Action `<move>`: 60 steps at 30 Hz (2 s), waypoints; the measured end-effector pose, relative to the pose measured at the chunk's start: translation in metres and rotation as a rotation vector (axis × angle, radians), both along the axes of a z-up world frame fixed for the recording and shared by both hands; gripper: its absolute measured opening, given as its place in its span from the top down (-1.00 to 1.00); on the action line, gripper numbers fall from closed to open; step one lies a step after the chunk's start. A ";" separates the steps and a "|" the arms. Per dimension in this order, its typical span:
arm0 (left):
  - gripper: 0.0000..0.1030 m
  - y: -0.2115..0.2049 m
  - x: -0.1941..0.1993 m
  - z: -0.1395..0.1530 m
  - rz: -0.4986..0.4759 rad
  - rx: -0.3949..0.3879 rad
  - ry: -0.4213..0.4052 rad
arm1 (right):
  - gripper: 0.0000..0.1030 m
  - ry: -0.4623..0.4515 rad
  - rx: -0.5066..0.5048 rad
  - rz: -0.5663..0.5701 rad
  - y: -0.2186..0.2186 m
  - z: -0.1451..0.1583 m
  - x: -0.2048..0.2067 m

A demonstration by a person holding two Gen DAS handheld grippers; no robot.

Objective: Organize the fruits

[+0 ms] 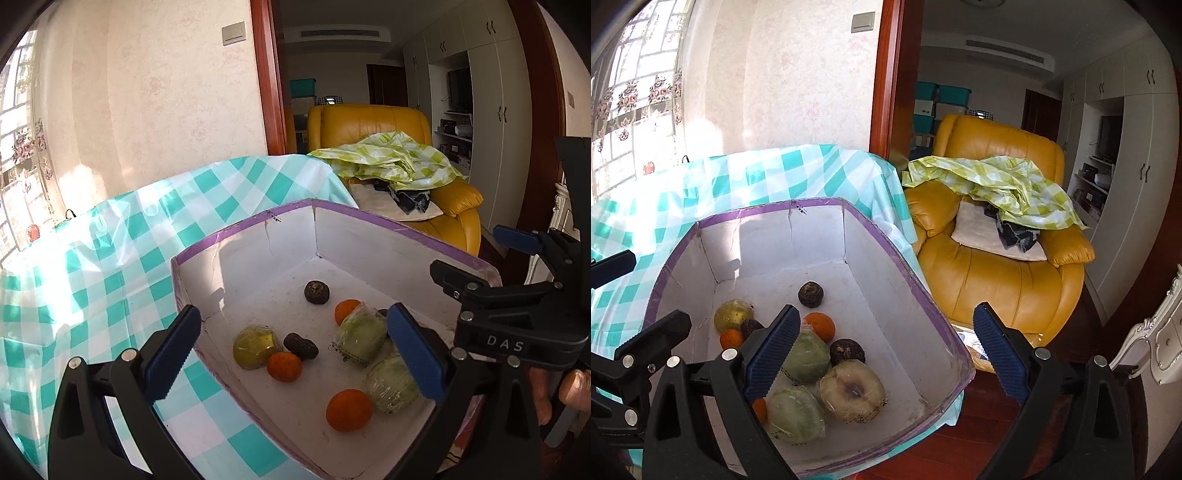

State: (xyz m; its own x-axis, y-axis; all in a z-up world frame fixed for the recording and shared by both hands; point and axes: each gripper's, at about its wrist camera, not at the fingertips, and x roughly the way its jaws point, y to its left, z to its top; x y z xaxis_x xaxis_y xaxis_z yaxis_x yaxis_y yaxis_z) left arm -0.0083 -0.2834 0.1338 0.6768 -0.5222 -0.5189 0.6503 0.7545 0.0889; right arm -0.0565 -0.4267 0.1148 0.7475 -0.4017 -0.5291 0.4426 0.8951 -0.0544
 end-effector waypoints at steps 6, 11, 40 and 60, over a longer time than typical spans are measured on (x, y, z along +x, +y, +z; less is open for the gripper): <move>-0.96 0.003 -0.016 -0.011 0.008 -0.032 0.188 | -0.77 0.051 0.009 -0.043 0.010 -0.002 -0.025; -0.96 0.002 -0.021 -0.013 0.073 0.049 0.178 | -0.77 0.156 0.013 -0.078 0.009 -0.012 -0.027; -0.96 0.005 -0.003 -0.013 0.074 0.039 0.304 | -0.77 0.192 0.026 -0.095 0.003 -0.014 -0.027; -0.96 0.002 -0.003 -0.012 0.077 0.051 0.287 | -0.77 0.195 0.029 -0.092 0.000 -0.015 -0.031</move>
